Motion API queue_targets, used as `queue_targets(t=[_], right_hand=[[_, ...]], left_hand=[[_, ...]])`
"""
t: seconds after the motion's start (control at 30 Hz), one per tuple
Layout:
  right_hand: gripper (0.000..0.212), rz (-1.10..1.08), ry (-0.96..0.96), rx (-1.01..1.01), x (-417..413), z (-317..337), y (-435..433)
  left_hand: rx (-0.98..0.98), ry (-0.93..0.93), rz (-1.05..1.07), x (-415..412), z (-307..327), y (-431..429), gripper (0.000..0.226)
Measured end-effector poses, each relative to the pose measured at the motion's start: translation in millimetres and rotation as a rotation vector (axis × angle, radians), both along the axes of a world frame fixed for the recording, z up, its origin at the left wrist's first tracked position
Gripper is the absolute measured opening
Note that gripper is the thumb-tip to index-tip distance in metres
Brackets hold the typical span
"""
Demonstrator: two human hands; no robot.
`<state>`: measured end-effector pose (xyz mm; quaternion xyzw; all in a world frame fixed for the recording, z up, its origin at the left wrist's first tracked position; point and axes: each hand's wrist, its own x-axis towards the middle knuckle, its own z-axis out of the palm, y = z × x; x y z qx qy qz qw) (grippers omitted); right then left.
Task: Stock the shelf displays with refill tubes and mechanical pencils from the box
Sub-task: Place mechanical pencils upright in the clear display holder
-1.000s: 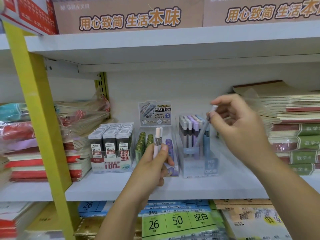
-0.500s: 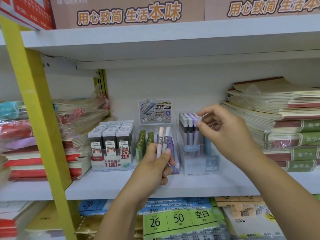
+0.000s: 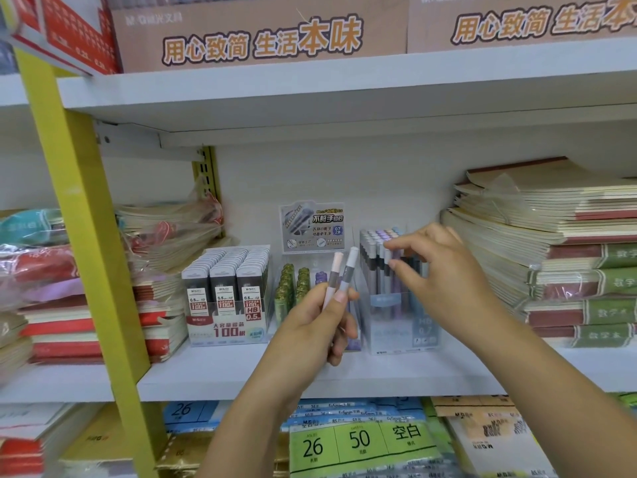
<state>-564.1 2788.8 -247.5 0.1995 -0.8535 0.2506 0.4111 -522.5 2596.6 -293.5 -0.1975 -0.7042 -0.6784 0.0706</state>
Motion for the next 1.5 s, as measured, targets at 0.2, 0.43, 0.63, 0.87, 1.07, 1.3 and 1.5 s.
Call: queue_targets(t=[0.2,0.43,0.63,0.87,1.07,1.3,1.5], right_hand=[[0.024,0.046,0.072,-0.059,12.3,8.3,-1.5],[0.024,0.589,-0.398,-0.42,36.8,17.8,-16.6],[0.016,0.548,-0.241,-0.63,35.9,20.5,-16.9],[0.018,0.28,0.22,-0.494,35.3,24.5,8.4],[0.019,0.197,0.189,-0.318,28.6,17.5,8.5],[0.018,0.185,0.024,-0.234,20.6,7.3,0.1],[0.019,0.231,-0.021,-0.274,18.5,9.1,0.6]], left_hand=[[-0.017,0.035,0.004,2.7,2.5,3.3,0.025],[-0.039,0.067,-0.042,4.3,3.1,12.5,0.023],[-0.018,0.05,-0.03,3.0,0.8,15.2,0.023],[0.003,0.035,0.11,-3.3,-2.9,9.0,0.027],[0.078,-0.057,0.09,-5.8,-0.3,8.8,0.031],[0.029,-0.006,0.123,-4.0,-0.6,7.6,0.032],[0.004,0.007,0.125,-3.8,-1.5,5.3,0.029]])
